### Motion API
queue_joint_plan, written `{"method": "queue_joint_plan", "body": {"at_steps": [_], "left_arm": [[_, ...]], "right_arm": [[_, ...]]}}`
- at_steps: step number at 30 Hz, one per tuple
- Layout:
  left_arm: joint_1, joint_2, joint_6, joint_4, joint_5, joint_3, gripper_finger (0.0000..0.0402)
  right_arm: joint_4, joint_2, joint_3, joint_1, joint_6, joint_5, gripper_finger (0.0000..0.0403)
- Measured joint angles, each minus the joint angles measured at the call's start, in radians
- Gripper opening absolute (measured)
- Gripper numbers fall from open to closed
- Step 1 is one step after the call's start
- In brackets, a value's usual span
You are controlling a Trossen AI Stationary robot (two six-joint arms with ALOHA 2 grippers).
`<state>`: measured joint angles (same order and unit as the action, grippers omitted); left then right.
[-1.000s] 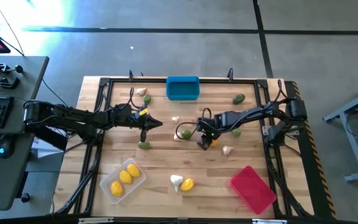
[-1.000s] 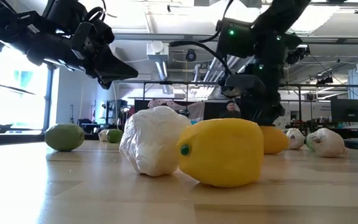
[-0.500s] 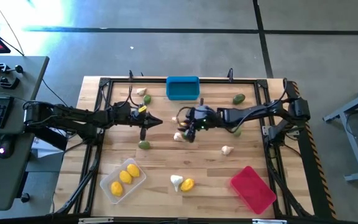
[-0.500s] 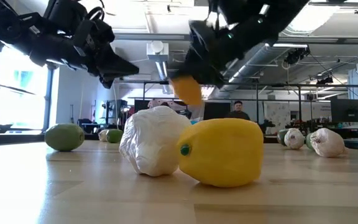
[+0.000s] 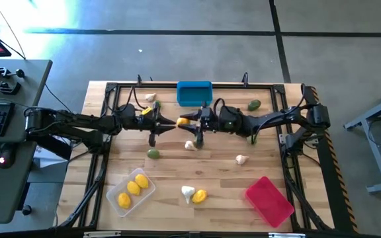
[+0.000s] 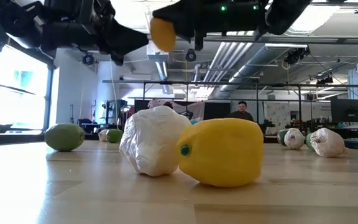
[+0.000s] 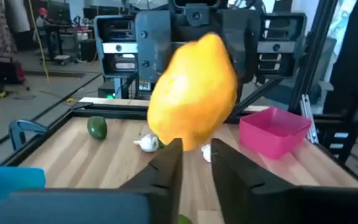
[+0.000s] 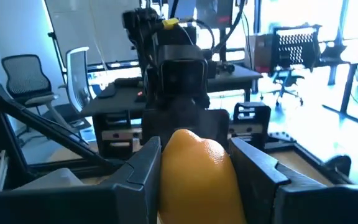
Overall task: Sort produce into baskets
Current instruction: Put the lemon into the transparent bin
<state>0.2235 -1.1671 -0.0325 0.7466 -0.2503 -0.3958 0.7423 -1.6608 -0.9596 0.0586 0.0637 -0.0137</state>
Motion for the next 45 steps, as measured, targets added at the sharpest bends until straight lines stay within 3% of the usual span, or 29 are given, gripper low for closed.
{"method": "queue_joint_plan", "body": {"at_steps": [7, 15, 25, 32, 37, 45], "left_arm": [[-0.036, 0.000, 0.068, -0.078, 0.117, -0.036, 0.0168], [-0.038, -0.002, 0.032, -0.046, 0.110, -0.047, 0.0227], [-0.046, -0.138, 0.018, -0.047, 0.048, -0.177, 0.0230], [-0.062, -0.143, 0.053, -0.044, 0.004, -0.196, 0.0228], [-0.062, -0.144, 0.056, -0.045, 0.000, -0.196, 0.0204], [-0.062, -0.144, 0.088, -0.077, -0.004, -0.195, 0.0156]], "right_arm": [[0.050, 0.000, 0.000, 0.000, -0.004, 0.008, 0.0135], [0.099, 0.000, 0.000, 0.000, -0.001, 0.040, 0.0134], [0.115, 0.000, 0.000, 0.000, 0.010, 0.057, 0.0134], [0.113, 0.000, 0.000, -0.002, 0.017, 0.064, 0.0134], [0.107, 0.000, 0.000, -0.002, 0.028, 0.065, 0.0134], [0.052, 0.001, -0.002, -0.001, 0.070, 0.056, 0.0223]]}}
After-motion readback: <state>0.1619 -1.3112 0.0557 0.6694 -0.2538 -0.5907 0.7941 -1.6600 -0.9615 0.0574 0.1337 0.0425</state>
